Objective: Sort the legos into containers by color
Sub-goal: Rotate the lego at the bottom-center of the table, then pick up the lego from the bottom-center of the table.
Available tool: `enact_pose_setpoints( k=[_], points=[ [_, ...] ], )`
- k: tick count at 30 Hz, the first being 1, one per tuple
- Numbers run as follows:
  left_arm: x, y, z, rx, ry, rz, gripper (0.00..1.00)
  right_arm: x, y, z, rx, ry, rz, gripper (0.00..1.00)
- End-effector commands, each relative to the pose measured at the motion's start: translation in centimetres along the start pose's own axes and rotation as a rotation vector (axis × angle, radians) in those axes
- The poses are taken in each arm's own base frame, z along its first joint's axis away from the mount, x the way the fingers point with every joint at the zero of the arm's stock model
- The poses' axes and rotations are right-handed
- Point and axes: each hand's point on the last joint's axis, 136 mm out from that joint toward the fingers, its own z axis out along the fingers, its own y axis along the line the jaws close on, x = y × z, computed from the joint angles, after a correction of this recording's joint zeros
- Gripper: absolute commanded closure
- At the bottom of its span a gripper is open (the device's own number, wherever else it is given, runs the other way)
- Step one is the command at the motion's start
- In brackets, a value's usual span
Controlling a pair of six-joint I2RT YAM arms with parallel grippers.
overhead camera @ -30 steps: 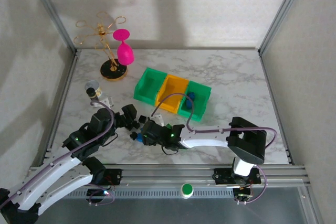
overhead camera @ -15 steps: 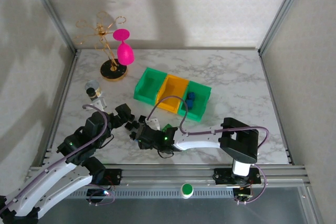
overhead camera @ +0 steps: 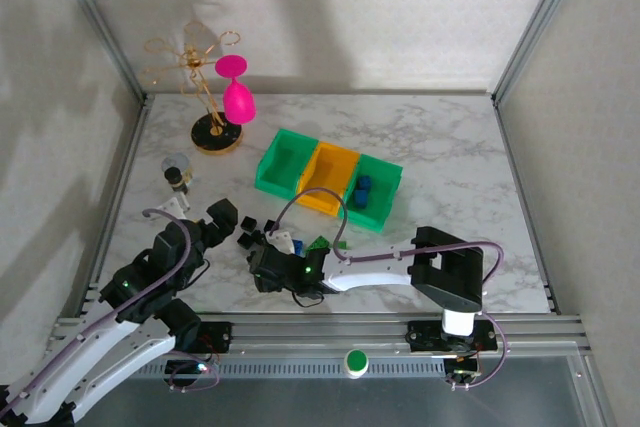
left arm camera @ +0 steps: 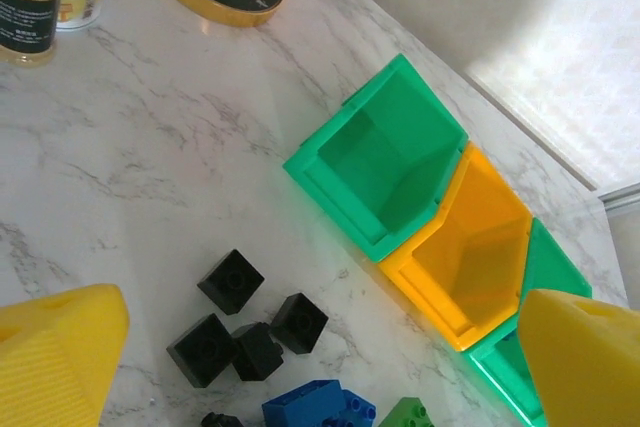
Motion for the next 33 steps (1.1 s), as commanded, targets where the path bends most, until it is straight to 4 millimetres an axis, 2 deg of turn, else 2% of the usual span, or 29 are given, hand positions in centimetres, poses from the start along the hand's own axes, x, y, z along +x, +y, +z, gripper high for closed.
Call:
enact_pose_setpoints(
  k=[1, 11, 15, 22, 26, 33],
  points=[
    [-0.7, 1.2, -0.4, -0.051, -0.034, -0.015, 0.00, -0.6, 0.6, 1.0, -0.011, 0.004, -0.021, 0.41],
    [-0.9, 1.4, -0.5, -0.053, -0.045, -0.038, 0.00, -2.7, -2.8, 2.7, 0.090, -0.004, -0.065, 0.39],
    [-1.0, 1.3, -0.5, -0.054, -0.048, -0.038, 0.01, -3.3, -3.3, 3.4, 0.109, 0.003, -0.100, 0.36],
    [-0.9, 1.1, -0.3, -0.052, -0.047, -0.039, 0.00, -4.3, -2.0, 4.0, 0.065, -0.010, -0.197, 0.30],
    [-1.1, 1.1, -0.3, -0.057, -0.049, -0.035, 0.00, -3.9, -1.0, 4.0, 0.038, 0.007, -0.216, 0.34],
    [-1.1, 1.0, -0.3, -0.048, -0.051, -0.049, 0.01, -3.5, -2.0, 3.7, 0.078, 0.010, -0.216, 0.49]
  ],
)
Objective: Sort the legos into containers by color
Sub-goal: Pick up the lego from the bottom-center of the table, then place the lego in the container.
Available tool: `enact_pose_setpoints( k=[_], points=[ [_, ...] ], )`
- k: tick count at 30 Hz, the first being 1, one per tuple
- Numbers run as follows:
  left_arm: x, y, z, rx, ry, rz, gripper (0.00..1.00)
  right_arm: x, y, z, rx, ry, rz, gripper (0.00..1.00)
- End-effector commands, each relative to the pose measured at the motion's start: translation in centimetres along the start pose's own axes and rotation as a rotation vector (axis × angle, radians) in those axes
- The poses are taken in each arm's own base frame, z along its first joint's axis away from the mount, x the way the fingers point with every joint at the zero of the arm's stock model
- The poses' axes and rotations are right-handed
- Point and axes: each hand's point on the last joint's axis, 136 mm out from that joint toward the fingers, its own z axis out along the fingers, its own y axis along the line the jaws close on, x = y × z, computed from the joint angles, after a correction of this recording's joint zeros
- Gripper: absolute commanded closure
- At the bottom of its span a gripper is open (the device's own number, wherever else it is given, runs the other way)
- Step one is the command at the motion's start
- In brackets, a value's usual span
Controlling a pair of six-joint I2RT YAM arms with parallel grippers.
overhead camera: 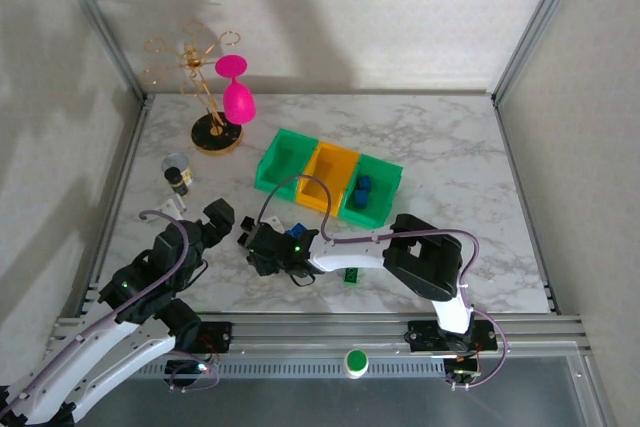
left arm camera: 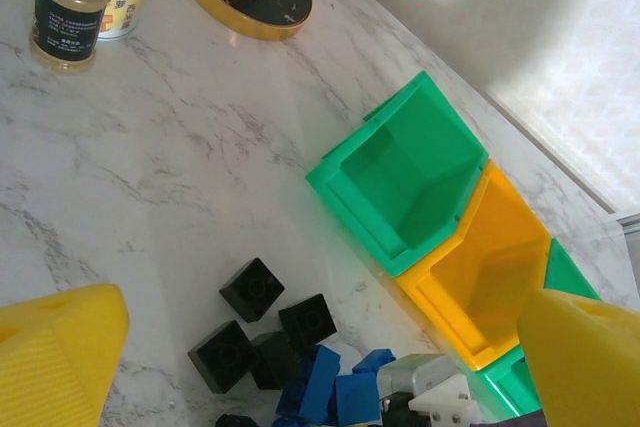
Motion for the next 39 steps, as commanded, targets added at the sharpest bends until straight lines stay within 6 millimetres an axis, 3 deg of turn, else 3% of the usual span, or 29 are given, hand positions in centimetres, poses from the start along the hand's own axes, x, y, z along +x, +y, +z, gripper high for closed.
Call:
enact_pose_setpoints(
  k=[1, 8, 13, 17, 22, 27, 33, 39],
  points=[
    [-0.7, 0.2, -0.2, -0.010, -0.027, -0.030, 0.00, 0.4, -0.2, -0.1, 0.024, 0.012, -0.015, 0.51],
    [-0.7, 0.4, -0.4, -0.014, -0.027, -0.028, 0.00, 0.6, -0.7, -0.3, 0.044, 0.020, -0.014, 0.60],
    [-1.0, -0.2, -0.6, 0.015, -0.029, -0.047, 0.00, 0.1, -0.2, -1.7, 0.000, -0.001, 0.018, 0.66],
    [-1.2, -0.6, -0.7, 0.026, -0.028, -0.043, 0.00, -0.3, -0.5, -3.6, -0.019, -0.028, 0.056, 0.67],
    [-1.3, -2.0, -0.8, 0.069, -0.011, -0.028, 0.00, -1.2, -1.6, -7.6, -0.050, -0.096, 0.136, 0.67],
    [-0.6, -4.3, -0.2, 0.147, 0.041, 0.009, 0.00, -2.4, -5.7, -11.0, 0.039, -0.145, 0.211, 0.67],
    [1.4, -6.9, 0.9, 0.229, 0.135, 0.063, 0.00, -3.4, -12.9, -13.7, 0.194, -0.182, 0.317, 0.67],
    [2.9, -8.6, 1.8, 0.286, 0.191, 0.092, 0.00, -4.1, -19.0, -14.5, 0.299, -0.207, 0.407, 0.67]
  ],
)
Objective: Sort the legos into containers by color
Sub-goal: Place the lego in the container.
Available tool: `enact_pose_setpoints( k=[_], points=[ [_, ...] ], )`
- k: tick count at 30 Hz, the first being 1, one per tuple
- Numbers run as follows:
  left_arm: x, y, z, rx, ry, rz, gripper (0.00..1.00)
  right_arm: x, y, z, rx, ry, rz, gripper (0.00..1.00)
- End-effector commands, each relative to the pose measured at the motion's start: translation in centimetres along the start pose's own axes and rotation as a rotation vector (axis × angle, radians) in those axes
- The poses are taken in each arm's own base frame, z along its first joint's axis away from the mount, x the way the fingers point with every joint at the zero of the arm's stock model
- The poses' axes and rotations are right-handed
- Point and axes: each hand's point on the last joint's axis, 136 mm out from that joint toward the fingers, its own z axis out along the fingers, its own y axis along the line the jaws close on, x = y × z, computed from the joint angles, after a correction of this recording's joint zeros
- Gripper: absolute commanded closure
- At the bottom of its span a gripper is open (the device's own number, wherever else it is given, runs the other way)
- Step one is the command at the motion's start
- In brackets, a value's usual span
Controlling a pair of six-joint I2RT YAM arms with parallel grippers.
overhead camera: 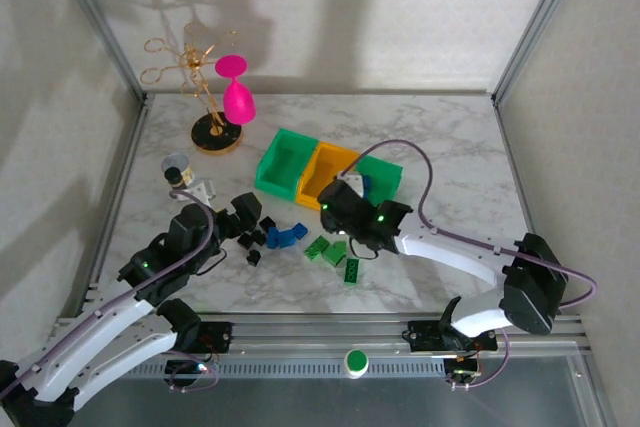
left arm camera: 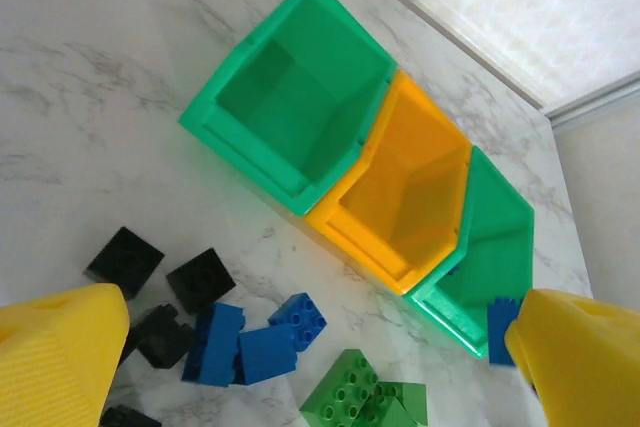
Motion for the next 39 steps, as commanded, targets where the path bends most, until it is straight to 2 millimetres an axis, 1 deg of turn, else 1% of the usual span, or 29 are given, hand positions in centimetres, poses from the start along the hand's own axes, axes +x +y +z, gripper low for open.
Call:
enact_pose_setpoints(
  k=[1, 5, 8, 12, 17, 19, 20, 21, 25, 29, 32, 33, 35, 39],
  points=[
    [-0.2, -2.7, 0.1, 0.107, 0.014, 0.017, 0.00, -0.6, -3.7, 0.4, 0.106, -0.011, 0.014, 0.67],
    [0.7, -3.6, 1.0, 0.135, 0.052, 0.032, 0.00, -1.6, -5.4, 1.7, 0.139, -0.019, 0.049, 0.67],
    [1.3, -4.1, 1.5, 0.144, 0.073, 0.045, 0.00, -2.3, -6.0, 2.8, 0.145, -0.023, 0.061, 0.67],
    [1.6, -4.6, 1.9, 0.148, 0.087, 0.059, 0.00, -3.2, -6.7, 4.7, 0.156, -0.018, 0.071, 0.67],
    [1.9, -4.5, 2.1, 0.142, 0.092, 0.065, 0.00, -4.3, -7.3, 6.8, 0.141, -0.013, 0.088, 0.67],
    [1.9, -4.4, 2.2, 0.140, 0.091, 0.063, 0.00, -4.4, -6.8, 7.4, 0.127, -0.011, 0.081, 0.67],
    [2.0, -4.3, 2.2, 0.139, 0.092, 0.064, 0.00, -4.9, -7.6, 7.9, 0.142, -0.013, 0.096, 0.67],
    [2.0, -4.3, 2.2, 0.137, 0.091, 0.064, 0.00, -5.0, -7.9, 8.3, 0.150, -0.008, 0.102, 0.67],
    [2.0, -4.3, 2.3, 0.129, 0.093, 0.074, 0.01, -5.0, -8.4, 9.6, 0.153, 0.010, 0.107, 0.65],
    [2.0, -4.3, 2.3, 0.126, 0.095, 0.079, 0.00, -5.0, -8.8, 9.8, 0.165, 0.014, 0.111, 0.61],
    [2.0, -4.2, 2.4, 0.124, 0.092, 0.081, 0.00, -5.3, -8.6, 9.4, 0.157, 0.004, 0.109, 0.57],
    [2.0, -4.2, 2.4, 0.122, 0.093, 0.082, 0.00, -5.5, -8.7, 9.1, 0.163, -0.002, 0.110, 0.55],
    [2.1, -4.3, 2.4, 0.123, 0.098, 0.083, 0.00, -6.0, -8.8, 8.4, 0.172, -0.015, 0.110, 0.48],
    [2.0, -4.5, 2.5, 0.129, 0.098, 0.081, 0.00, -7.2, -8.3, 6.3, 0.152, -0.055, 0.113, 0.48]
  ],
)
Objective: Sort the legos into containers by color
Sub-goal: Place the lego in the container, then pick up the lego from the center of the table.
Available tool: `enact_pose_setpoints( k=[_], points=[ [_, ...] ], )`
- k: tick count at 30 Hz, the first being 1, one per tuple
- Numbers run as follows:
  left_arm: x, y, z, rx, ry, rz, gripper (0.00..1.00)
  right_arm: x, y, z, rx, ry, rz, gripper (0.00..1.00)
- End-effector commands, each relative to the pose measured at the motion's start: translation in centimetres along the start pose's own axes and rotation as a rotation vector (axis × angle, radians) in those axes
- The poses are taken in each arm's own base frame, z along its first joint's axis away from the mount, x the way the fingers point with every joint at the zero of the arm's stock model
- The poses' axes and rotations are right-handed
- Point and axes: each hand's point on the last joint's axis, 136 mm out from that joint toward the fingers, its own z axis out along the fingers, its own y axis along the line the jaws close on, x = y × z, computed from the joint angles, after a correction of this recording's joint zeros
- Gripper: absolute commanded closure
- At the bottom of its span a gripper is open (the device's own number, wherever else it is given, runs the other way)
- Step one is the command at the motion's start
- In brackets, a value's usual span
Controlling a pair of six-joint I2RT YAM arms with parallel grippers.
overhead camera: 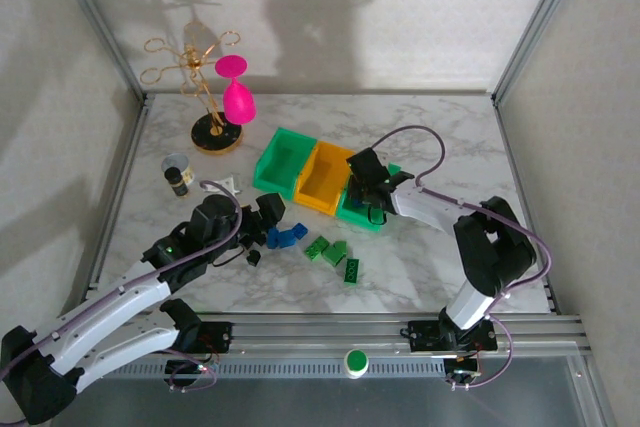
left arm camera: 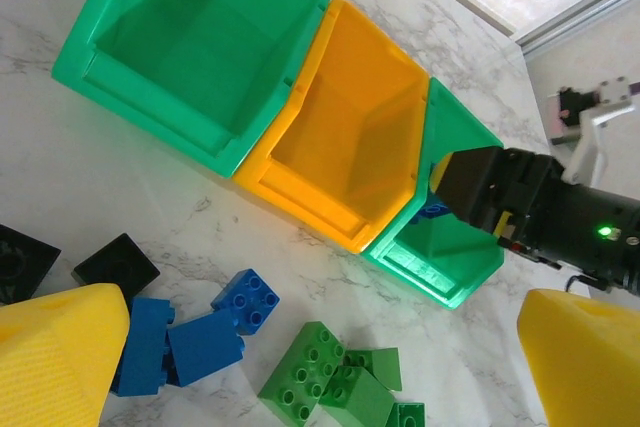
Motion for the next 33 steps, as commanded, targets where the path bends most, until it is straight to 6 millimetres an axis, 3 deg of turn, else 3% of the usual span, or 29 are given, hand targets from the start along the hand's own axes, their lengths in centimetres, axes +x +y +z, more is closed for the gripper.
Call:
enact_pose_setpoints(
  k=[1, 5, 10, 13, 19, 24, 28, 33],
  points=[
    [-0.9, -1.6, -0.4, 0.044, -0.016, 0.017, 0.00, -2.7, 0.9, -3.3, -0.037, -0.083, 0.006, 0.48],
    [-1.0, -1.5, -0.5, 0.039, -0.018, 0.020, 0.00, -2.7, 1.8, -5.2, -0.045, -0.097, -0.024, 0.49],
    [-0.7, -0.5, -0.8, 0.008, -0.022, 0.014, 0.00, -0.8, 4.9, -7.8, -0.117, -0.097, -0.079, 0.49],
    [-0.4, 0.2, -1.1, -0.006, -0.024, -0.003, 0.01, 1.2, 6.7, -8.5, -0.163, -0.073, -0.104, 0.48],
    [0.0, 2.4, -1.8, -0.080, -0.034, -0.028, 0.00, 6.6, 12.7, -9.7, -0.325, -0.009, -0.202, 0.45],
    [-0.5, 3.9, -3.0, -0.139, -0.072, -0.044, 0.00, 11.3, 16.7, -9.2, -0.426, 0.045, -0.259, 0.44],
    [-0.9, 4.5, -4.0, -0.163, -0.099, -0.060, 0.00, 13.9, 18.3, -8.0, -0.418, 0.083, -0.304, 0.42],
    [-1.4, 5.6, -4.8, -0.203, -0.134, -0.077, 0.00, 15.0, 17.3, -5.5, -0.310, 0.094, -0.345, 0.40]
  ],
)
